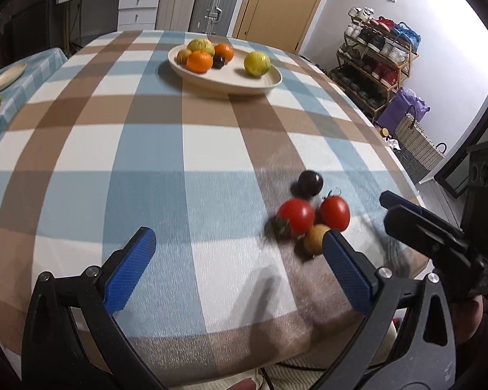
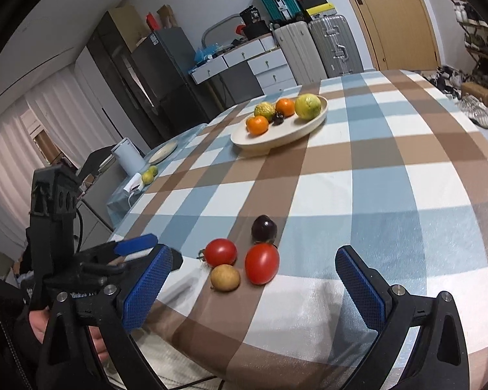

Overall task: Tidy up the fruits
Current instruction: 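Withdraw both tools from the plate back to the remaining tomatoes, then grasp a red tomato with the right tool while the left tool reaches for a dark plum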

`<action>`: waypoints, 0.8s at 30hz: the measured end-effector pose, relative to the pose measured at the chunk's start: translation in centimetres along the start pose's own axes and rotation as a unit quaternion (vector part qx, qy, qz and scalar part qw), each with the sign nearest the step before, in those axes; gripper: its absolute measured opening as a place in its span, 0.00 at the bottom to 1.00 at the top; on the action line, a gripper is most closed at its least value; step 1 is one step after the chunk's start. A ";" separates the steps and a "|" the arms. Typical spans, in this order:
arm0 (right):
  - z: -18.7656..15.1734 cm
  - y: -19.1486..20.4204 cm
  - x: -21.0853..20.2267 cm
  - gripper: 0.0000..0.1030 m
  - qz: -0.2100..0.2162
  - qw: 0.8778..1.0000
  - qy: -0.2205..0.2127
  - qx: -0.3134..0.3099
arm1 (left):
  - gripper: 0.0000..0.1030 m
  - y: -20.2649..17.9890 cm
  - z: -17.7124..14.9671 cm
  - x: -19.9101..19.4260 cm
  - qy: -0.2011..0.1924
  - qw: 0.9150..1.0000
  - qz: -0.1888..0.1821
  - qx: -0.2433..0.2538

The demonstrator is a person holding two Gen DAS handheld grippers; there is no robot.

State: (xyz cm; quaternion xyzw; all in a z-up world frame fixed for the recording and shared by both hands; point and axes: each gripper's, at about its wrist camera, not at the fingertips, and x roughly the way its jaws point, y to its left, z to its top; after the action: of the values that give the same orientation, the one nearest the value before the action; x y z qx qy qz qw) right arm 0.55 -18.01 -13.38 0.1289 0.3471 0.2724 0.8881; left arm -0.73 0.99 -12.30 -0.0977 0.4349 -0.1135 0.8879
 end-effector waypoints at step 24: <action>-0.7 -0.7 3.4 0.29 0.017 0.999 0.044 -0.002 | 0.99 0.8 0.6 1.2 0.006 1.000 -0.028 -0.008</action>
State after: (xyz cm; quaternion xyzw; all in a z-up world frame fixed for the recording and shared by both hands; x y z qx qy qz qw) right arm 2.46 -16.59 -16.04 0.1208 0.3831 0.2931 0.8676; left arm 0.57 1.42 -13.03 -0.1162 0.4377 -0.1355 0.8812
